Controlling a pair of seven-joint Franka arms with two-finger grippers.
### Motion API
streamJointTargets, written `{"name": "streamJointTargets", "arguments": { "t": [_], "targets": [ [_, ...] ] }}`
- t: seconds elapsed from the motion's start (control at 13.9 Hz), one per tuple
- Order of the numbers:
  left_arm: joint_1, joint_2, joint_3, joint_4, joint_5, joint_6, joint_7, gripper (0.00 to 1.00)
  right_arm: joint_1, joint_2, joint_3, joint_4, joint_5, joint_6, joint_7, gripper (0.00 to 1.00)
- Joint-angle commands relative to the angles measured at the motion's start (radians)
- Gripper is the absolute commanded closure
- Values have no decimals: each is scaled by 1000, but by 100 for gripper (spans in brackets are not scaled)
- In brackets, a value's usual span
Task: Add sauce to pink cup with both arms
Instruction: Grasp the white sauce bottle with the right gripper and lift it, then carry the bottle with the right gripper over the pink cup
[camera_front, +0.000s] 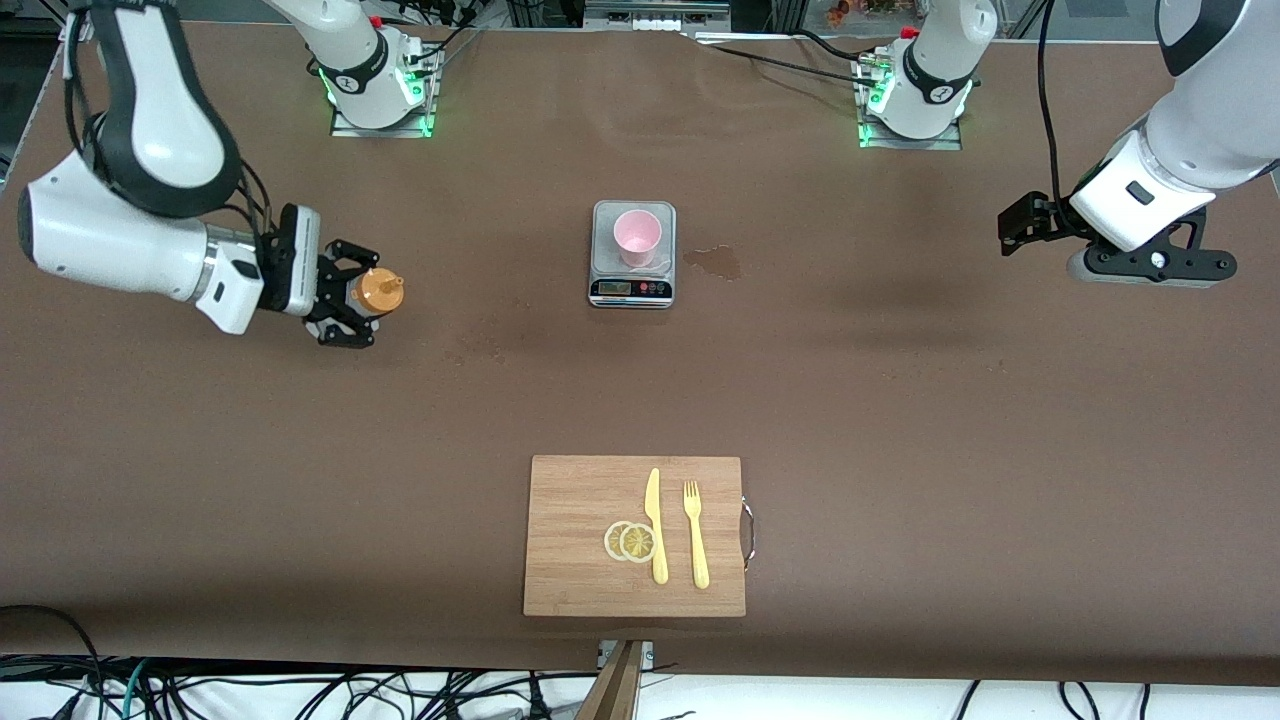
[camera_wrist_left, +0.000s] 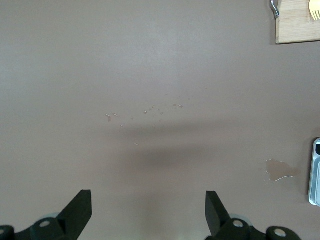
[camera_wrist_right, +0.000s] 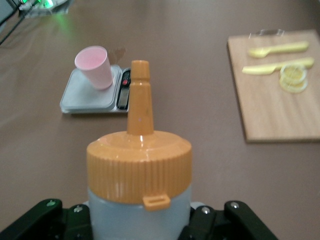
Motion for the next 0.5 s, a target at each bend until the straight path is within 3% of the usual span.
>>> {"name": "streamJointTargets", "arguments": {
  "t": [0.0, 0.29, 0.43],
  "targets": [
    [-3, -4, 5, 3, -13, -14, 21, 0, 102, -64, -4, -34, -182, 23, 271, 100],
    [-1, -4, 5, 3, -13, -21, 21, 0, 234, -61, 12, -39, -291, 37, 501, 100],
    [2, -4, 5, 3, -14, -24, 21, 0, 292, -55, 21, -42, -305, 46, 584, 100]
  ]
}}
